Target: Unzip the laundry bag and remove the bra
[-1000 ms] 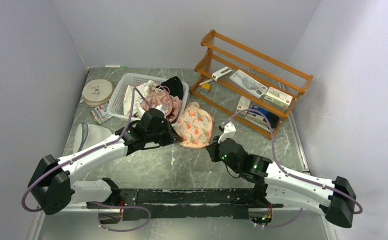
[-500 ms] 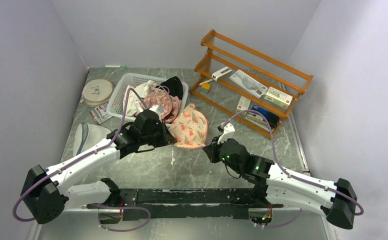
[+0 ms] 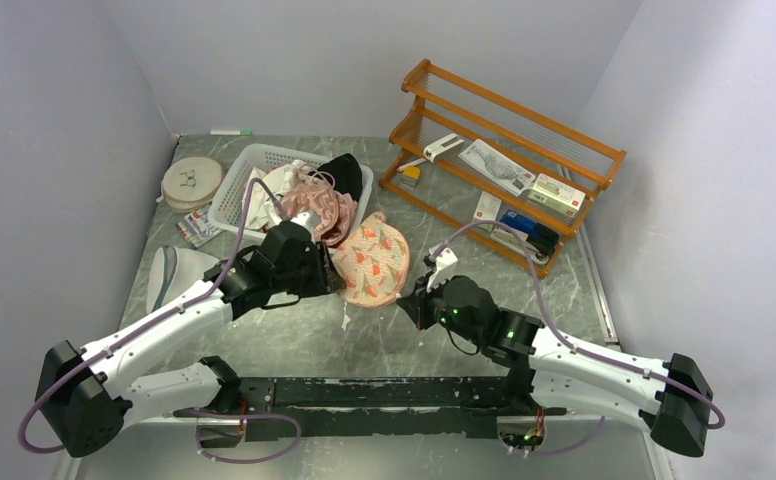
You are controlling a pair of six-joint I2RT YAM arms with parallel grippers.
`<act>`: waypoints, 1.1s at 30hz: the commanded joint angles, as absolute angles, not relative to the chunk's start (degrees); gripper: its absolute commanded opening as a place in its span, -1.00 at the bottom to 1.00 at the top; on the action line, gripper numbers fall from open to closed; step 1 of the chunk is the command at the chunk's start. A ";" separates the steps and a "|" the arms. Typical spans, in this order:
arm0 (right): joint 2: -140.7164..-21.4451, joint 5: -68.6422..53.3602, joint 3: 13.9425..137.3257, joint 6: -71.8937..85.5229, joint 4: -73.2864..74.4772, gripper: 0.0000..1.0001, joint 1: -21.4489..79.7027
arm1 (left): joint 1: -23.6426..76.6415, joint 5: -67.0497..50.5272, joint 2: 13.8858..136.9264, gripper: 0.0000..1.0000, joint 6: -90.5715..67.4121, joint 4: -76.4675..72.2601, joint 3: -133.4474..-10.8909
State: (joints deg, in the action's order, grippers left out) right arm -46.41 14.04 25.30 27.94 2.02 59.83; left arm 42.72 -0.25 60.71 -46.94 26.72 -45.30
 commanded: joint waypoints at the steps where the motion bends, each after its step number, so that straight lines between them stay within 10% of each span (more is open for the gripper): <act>1: -46.20 5.23 23.72 26.54 -1.38 -1.00 59.08 | 41.65 -4.10 59.75 0.06 -46.82 27.72 -43.26; 8: -52.72 -4.93 23.94 27.25 -6.74 -1.00 59.47 | 42.00 -12.52 60.93 -0.13 -52.40 13.49 -37.49; 17: -57.50 -10.19 19.73 35.00 -17.43 -1.00 62.85 | 42.71 -13.92 62.36 -0.86 -60.51 0.23 -33.63; 26: -60.44 0.90 23.46 40.80 -10.59 -1.00 66.09 | 43.71 -6.37 63.21 -0.86 -58.24 3.65 -33.95; 33: -56.35 1.99 31.29 38.27 11.23 0.01 65.32 | 40.67 -13.47 70.32 -0.86 -43.12 8.27 -40.22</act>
State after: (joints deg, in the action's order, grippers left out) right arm -60.69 -1.08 26.46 39.18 -1.72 65.52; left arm 42.30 -9.15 65.65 -53.47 7.27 -34.54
